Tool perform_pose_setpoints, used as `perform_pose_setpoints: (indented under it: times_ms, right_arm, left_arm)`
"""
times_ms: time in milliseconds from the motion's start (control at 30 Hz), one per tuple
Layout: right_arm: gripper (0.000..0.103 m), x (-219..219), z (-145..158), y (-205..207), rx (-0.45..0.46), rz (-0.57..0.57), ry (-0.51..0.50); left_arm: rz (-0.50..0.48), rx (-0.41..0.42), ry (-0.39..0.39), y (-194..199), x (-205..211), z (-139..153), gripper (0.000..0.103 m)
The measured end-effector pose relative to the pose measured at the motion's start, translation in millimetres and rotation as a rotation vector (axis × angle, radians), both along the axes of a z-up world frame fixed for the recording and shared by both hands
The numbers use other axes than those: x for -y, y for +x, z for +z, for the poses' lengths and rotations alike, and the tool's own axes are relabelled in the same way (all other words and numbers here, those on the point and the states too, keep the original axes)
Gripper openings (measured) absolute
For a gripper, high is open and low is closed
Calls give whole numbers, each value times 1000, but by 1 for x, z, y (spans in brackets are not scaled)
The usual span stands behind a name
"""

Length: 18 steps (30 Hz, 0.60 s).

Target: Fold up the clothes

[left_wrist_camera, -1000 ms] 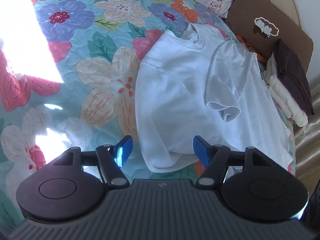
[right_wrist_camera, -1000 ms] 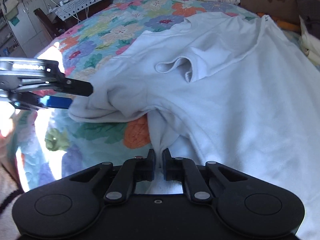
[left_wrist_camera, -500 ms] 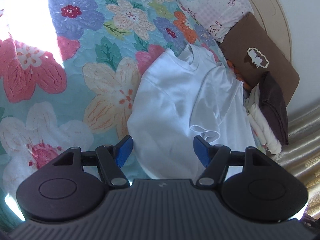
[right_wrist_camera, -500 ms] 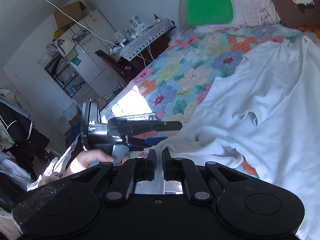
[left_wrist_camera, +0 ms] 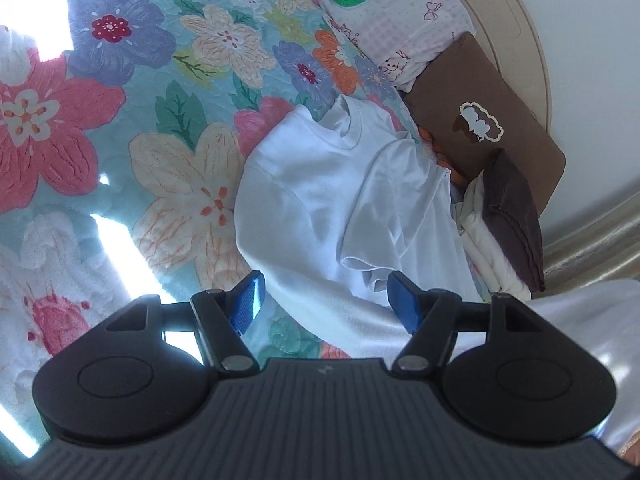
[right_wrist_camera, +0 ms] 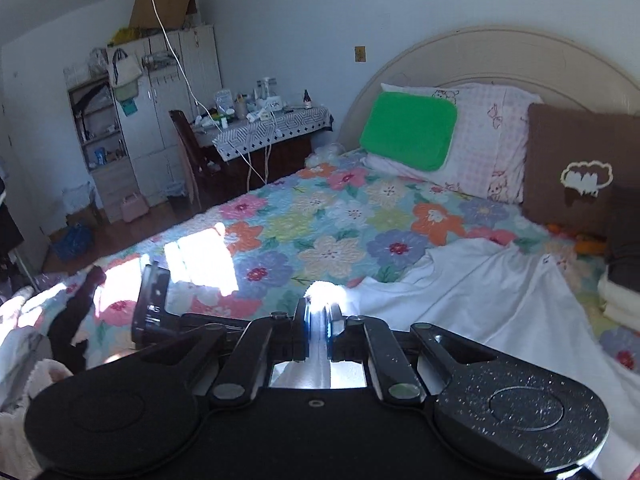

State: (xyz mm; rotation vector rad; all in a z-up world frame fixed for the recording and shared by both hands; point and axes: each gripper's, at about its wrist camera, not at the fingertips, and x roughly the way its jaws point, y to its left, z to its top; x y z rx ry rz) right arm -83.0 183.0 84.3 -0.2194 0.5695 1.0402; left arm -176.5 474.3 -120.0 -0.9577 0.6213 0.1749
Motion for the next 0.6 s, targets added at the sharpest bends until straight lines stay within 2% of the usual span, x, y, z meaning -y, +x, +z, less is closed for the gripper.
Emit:
perform_pose_setpoints:
  times_ms: [100,200,333,467,500,533,567,600]
  right_arm:
    - [10,-23,13,29,55,-7,-135]
    - [10,-52,17,66,139,-13,-260]
    - [10,-83,10,121,147,-62,-347]
    - [10,-113,-18,171,163,-82,-425]
    - [9,-118,-30,183,179,-123,-442]
    - [11,-122,-42,196,195,-164,-459]
    - [19,-127,-54,208,211,-205,-476]
    - [22,-131,-66,221,226,-247,-493]
  left_arm:
    - [-11,26,40,5,3,6,67]
    - [-44,53,130,17,8,17,67]
    - [-128,68,265,48,13,27,68]
    - [-258,24,393,96,13,24,68]
    - [-267,14,402,106,11,21,70]
    - [-276,4,410,117,9,17,70]
    - [-283,-5,417,127,6,13,70]
    - [-281,-12,418,134,3,8,70]
